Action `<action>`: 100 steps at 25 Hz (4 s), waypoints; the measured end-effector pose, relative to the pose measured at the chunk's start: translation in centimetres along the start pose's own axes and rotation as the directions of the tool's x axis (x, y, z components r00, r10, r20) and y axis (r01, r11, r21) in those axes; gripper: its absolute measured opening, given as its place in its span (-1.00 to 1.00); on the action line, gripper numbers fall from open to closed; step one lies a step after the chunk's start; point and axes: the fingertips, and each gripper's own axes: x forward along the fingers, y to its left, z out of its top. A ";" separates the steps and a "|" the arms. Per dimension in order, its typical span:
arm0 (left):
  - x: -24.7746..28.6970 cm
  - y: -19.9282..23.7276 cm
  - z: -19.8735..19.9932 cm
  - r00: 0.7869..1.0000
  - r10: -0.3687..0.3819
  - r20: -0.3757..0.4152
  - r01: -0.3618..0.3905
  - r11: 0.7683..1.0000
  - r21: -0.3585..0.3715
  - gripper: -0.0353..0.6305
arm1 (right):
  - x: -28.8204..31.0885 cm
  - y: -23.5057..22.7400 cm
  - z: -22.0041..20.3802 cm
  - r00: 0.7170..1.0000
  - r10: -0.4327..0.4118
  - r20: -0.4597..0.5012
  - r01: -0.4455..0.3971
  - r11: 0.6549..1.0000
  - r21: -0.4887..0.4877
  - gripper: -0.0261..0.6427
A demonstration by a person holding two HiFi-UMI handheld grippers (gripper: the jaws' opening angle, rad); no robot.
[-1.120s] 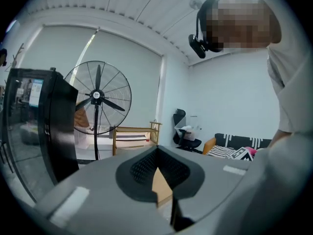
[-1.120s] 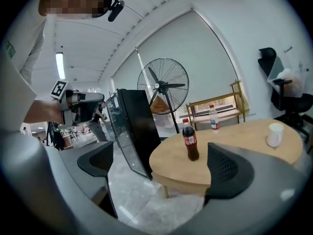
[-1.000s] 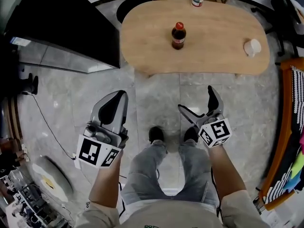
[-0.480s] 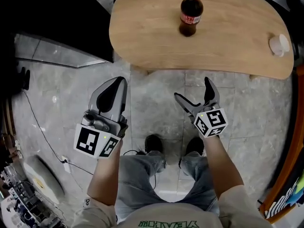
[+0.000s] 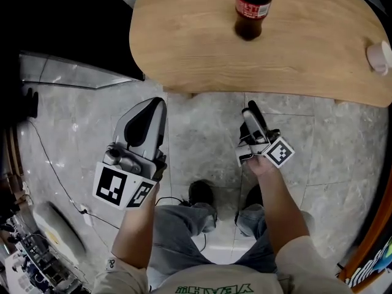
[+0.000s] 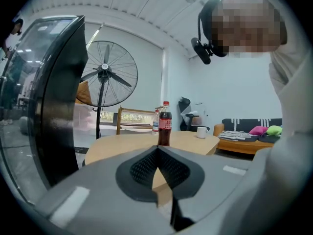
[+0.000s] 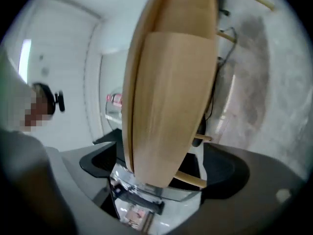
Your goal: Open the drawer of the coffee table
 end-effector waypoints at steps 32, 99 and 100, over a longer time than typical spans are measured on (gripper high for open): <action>-1.6 1.5 -1.1 1.000 0.023 -0.007 -0.022 0.998 0.065 -0.90 | 3.9 -2.0 2.1 0.897 0.370 0.242 -0.403 0.910 0.102 0.21; -2.6 -2.4 0.2 0.998 -0.062 0.020 0.061 0.998 0.035 -0.90 | -10.4 -1.9 -7.9 0.949 0.314 0.017 -0.307 0.916 0.259 -0.27; -2.7 -2.5 0.2 0.998 -0.062 0.021 0.061 0.998 0.034 -0.90 | -10.6 -2.0 -8.3 0.951 0.308 -0.009 -0.295 0.920 0.260 -0.27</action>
